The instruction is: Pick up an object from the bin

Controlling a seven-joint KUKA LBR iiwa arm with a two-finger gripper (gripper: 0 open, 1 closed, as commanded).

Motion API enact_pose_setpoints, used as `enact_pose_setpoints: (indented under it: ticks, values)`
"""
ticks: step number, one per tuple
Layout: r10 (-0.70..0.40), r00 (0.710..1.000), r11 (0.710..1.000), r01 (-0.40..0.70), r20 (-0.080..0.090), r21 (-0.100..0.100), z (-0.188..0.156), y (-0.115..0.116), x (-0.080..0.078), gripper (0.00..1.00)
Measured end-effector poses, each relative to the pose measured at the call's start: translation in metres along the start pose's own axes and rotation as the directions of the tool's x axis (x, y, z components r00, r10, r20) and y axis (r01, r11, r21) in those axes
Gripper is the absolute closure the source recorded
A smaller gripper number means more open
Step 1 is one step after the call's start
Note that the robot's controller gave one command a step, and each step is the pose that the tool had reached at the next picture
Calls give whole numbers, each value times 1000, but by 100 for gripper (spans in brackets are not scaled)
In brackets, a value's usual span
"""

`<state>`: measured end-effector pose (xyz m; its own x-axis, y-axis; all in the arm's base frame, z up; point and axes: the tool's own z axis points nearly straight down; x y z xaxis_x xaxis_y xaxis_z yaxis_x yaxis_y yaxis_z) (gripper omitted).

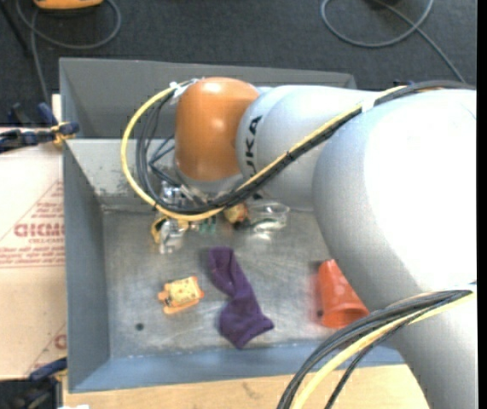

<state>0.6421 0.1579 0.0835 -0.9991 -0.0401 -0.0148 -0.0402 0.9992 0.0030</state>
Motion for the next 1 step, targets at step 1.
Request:
enact_pose_setpoints:
  ticks: [1]
  values:
    - [1, 1000, 1000, -1, 0, 0, 0, 0, 0, 100]
